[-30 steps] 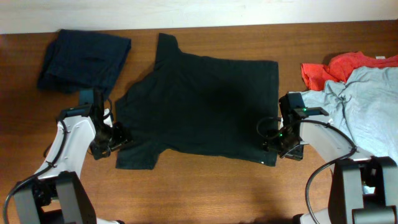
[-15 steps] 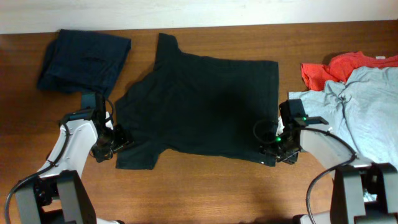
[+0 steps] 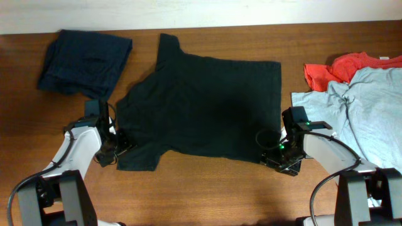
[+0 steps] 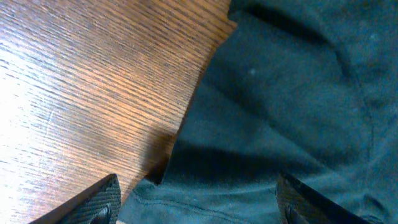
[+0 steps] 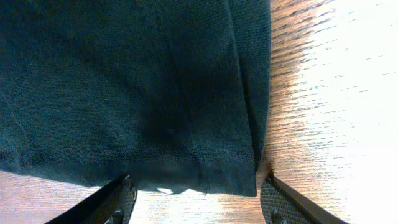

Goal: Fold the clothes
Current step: 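Grasp the bottom-left and bottom-right hem corners with both grippers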

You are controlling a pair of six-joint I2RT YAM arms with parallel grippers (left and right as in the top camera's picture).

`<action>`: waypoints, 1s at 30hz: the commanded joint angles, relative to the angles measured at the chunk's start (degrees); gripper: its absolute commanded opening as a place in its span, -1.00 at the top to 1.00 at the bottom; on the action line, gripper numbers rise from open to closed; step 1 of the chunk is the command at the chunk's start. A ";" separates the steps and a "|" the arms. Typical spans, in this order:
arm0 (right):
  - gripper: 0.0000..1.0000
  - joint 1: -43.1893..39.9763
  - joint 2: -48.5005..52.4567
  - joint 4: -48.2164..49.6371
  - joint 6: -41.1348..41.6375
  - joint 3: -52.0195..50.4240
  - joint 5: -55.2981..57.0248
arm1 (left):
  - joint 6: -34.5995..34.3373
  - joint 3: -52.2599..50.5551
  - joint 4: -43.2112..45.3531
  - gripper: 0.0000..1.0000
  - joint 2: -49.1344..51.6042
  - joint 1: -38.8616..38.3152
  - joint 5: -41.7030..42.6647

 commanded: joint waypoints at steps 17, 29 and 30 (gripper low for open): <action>-0.27 0.37 2.78 1.75 0.50 -5.55 3.10 | -2.14 -2.40 -4.33 -0.57 -0.96 0.35 -0.04; -0.35 0.37 2.78 2.16 0.50 -5.77 3.34 | -2.16 -7.96 0.09 -0.40 -0.96 0.35 0.04; -0.37 0.37 2.78 2.19 0.50 -5.77 3.34 | -2.16 -8.26 0.63 -0.34 -0.96 0.35 0.04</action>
